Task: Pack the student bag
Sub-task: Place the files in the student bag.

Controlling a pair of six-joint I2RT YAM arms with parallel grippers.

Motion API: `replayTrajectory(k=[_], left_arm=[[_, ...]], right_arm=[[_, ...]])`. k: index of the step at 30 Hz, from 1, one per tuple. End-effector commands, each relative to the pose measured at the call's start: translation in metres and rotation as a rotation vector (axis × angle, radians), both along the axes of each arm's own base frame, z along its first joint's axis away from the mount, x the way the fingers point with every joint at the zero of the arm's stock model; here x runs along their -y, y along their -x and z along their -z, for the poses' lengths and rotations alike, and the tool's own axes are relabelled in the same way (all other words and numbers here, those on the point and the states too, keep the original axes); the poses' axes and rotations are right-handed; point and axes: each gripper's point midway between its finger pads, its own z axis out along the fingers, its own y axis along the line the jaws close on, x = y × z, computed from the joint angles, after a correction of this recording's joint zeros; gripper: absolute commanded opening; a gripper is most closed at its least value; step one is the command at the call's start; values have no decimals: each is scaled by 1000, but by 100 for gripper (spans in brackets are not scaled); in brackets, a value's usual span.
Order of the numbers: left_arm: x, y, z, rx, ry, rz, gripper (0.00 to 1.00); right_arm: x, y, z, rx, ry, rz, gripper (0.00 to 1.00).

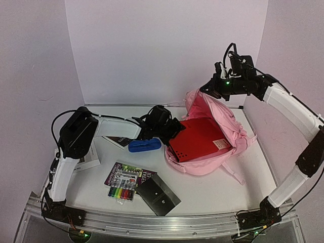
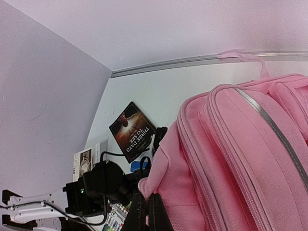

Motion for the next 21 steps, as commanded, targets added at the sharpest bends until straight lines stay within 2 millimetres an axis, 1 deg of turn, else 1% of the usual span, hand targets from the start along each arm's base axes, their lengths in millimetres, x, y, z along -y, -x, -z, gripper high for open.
replayTrajectory(k=[1, 3, 4, 6, 8, 9, 11, 13, 15, 16, 18, 20, 21], left_arm=[[-4, 20, -54, 64, 33, 21, 67], [-5, 28, -56, 65, 65, 29, 64], [-3, 32, -62, 76, 93, 40, 65], [0, 39, -72, 101, 140, 74, 69], [1, 44, -79, 116, 161, 99, 70], [-1, 47, -80, 118, 167, 99, 69], [-6, 49, -82, 122, 184, 82, 64], [-13, 50, -79, 118, 186, 58, 61], [-19, 53, -77, 122, 193, 43, 62], [-21, 54, -80, 134, 209, 43, 66], [-25, 58, -78, 142, 219, 46, 71], [-24, 61, -82, 171, 263, 62, 72], [-25, 63, -81, 178, 275, 68, 72]], right_arm=[[9, -23, -63, 177, -95, 123, 0], [12, -23, -63, 178, -89, 141, 0], [13, -23, -62, 180, -85, 141, 0], [12, -21, -59, 178, -78, 125, 0], [9, -18, -55, 172, -75, 103, 0], [8, -17, -53, 170, -73, 92, 0], [7, -14, -50, 169, -69, 77, 0], [6, -11, -50, 172, -68, 64, 0], [7, -7, -51, 180, -67, 55, 0], [8, -5, -52, 185, -66, 52, 0], [7, -3, -53, 192, -65, 40, 0], [6, -1, -54, 195, -69, 29, 0], [6, 0, -55, 196, -70, 25, 0]])
